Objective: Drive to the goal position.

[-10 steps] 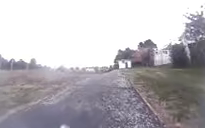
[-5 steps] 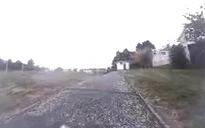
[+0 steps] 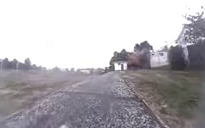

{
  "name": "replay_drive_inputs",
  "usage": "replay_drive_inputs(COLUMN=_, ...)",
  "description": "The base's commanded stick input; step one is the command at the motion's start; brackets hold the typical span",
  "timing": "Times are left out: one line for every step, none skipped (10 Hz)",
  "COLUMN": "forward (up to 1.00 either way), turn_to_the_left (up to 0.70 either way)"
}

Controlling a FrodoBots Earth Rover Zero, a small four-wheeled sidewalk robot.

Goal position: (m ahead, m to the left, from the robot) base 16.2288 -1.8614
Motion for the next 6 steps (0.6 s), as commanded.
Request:
replay_drive_inputs(forward=0.7, turn_to_the_left=-0.13)
replay_drive_inputs(forward=0.7, turn_to_the_left=-0.13)
replay_drive_inputs(forward=0.7, turn_to_the_left=-0.13)
replay_drive_inputs(forward=0.7, turn_to_the_left=-0.13)
replay_drive_inputs(forward=0.7, turn_to_the_left=-0.13)
replay_drive_inputs(forward=0.7, turn_to_the_left=-0.13)
